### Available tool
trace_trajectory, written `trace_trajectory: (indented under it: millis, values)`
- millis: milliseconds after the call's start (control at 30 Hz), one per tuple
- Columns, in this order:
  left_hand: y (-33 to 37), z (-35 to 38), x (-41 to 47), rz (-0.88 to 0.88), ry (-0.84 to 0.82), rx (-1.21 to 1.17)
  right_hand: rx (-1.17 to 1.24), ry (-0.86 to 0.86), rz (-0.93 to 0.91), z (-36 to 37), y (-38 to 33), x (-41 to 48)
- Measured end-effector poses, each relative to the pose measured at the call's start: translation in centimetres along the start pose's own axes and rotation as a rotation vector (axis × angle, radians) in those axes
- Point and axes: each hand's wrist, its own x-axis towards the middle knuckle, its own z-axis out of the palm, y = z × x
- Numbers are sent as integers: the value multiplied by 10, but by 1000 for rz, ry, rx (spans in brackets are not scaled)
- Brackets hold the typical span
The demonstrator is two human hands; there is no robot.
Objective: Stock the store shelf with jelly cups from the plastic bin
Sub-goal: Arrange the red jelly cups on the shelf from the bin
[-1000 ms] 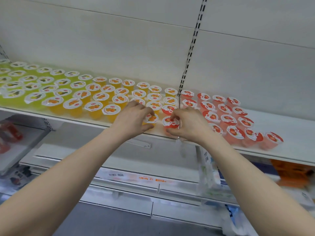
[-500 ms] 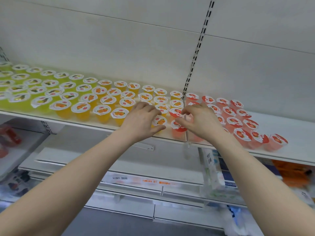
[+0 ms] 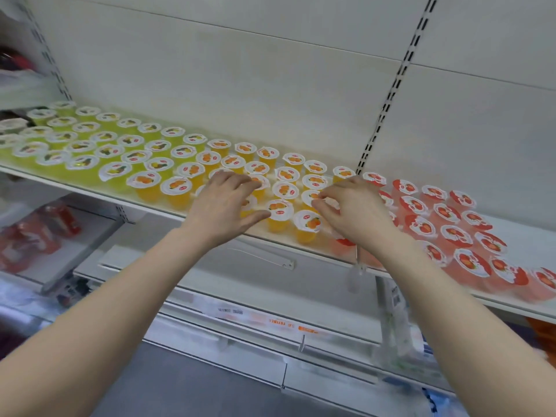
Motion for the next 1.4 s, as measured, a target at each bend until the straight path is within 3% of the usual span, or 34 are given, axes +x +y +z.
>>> trace_trajectory:
  millis: [200, 400, 900, 1133, 1267, 1400]
  values:
    - [-39, -4, -5, 69, -120, 61, 19, -137, -27, 13, -53, 14]
    - [-48, 5, 2, 134, -85, -10, -97, -106, 69, 28, -81, 17]
    - [-65, 1, -2, 229, -32, -86, -79, -92, 150, 20, -98, 19]
    - [-149, -25, -36, 29, 169, -66, 112, 41, 46, 31, -144, 52]
    - [-190, -29, -50, -78, 86, 29, 126, -3, -50, 52, -184, 70]
    - [-198, -28, -51, -40, 24, 91, 109, -46, -78, 67, -210, 87]
